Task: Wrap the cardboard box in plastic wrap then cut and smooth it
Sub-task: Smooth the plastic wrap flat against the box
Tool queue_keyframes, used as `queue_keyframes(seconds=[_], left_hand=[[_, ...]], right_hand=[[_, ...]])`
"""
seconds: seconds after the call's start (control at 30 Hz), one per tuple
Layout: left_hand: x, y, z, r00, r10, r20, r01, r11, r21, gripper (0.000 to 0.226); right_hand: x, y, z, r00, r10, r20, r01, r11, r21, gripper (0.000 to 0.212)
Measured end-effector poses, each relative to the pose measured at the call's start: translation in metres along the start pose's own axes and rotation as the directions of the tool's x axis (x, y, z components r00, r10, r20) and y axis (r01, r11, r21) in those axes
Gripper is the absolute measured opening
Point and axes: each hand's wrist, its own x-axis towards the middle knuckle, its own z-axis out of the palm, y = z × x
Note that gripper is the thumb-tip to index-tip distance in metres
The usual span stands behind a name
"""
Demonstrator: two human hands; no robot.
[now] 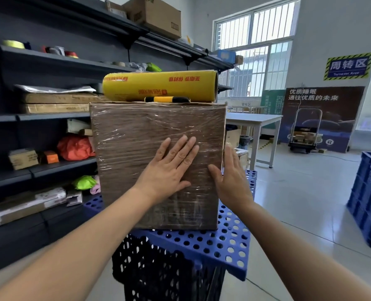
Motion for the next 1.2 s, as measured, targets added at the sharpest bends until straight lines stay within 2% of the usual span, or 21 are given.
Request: queue_keyframes(seconds=[0.07, 0.13, 0.2, 0.27, 0.5, 0.6, 0.7, 0.83, 0.9, 1.0, 1.1, 1.2], left_hand=[[-0.007, 0.004, 0.003, 1.0, 0.001, -0.004, -0.001, 1.0, -0.007, 0.093], [-0.014, 0.009, 0.007, 1.0, 0.0, -0.008, 0.0, 1.0, -0.014, 0.098], [-0.021, 0.011, 0.012, 1.0, 0.001, -0.016, -0.001, 0.999, -0.043, 0.104], [-0.028, 0.012, 0.017, 1.0, 0.004, -0.027, -0.005, 0.998, -0.062, 0.105], [-0.043, 0.017, 0.027, 0.999, 0.012, -0.041, -0.015, 0.997, -0.073, 0.089], [-0.052, 0.021, 0.029, 0.999, 0.039, -0.011, -0.04, 0.996, -0.082, 0.096], [-0.06, 0.024, 0.027, 0.998, 0.056, 0.025, -0.054, 0.995, -0.084, 0.108], [-0.062, 0.022, 0.022, 0.997, 0.077, 0.027, -0.074, 0.992, -0.098, 0.1], [-0.064, 0.019, 0.021, 0.999, 0.027, 0.028, -0.025, 0.995, -0.096, 0.09], [-0.074, 0.016, 0.024, 0.997, -0.056, 0.058, 0.062, 0.993, -0.103, 0.094], [-0.087, 0.016, 0.028, 0.997, -0.035, 0.069, 0.042, 0.994, -0.102, 0.097], [-0.094, 0.015, 0.03, 0.997, 0.016, 0.072, -0.008, 0.993, -0.12, 0.095]], right_hand=[[-0.004, -0.012, -0.002, 0.975, -0.122, -0.187, 0.094, 0.984, -0.149, 0.067], [-0.005, -0.018, 0.0, 0.921, -0.297, -0.253, 0.218, 0.93, -0.296, 0.065], [-0.006, -0.016, 0.005, 0.886, -0.435, -0.159, 0.333, 0.837, -0.435, 0.065], [-0.01, -0.008, 0.013, 0.863, -0.504, -0.043, 0.414, 0.753, -0.512, 0.066], [-0.038, 0.022, 0.03, 0.864, -0.483, 0.14, 0.458, 0.642, -0.615, 0.089], [-0.047, 0.03, 0.03, 0.854, -0.483, 0.193, 0.488, 0.617, -0.618, 0.106], [-0.058, 0.036, 0.03, 0.842, -0.48, 0.244, 0.515, 0.582, -0.63, 0.114], [-0.063, 0.031, 0.025, 0.837, -0.488, 0.25, 0.518, 0.554, -0.652, 0.105], [-0.058, 0.021, 0.024, 0.836, -0.501, 0.222, 0.511, 0.566, -0.647, 0.096], [-0.052, 0.011, 0.03, 0.821, -0.524, 0.227, 0.538, 0.573, -0.619, 0.091], [-0.056, 0.017, 0.04, 0.795, -0.536, 0.284, 0.583, 0.546, -0.602, 0.091], [-0.067, 0.028, 0.044, 0.757, -0.575, 0.311, 0.633, 0.524, -0.57, 0.081]])
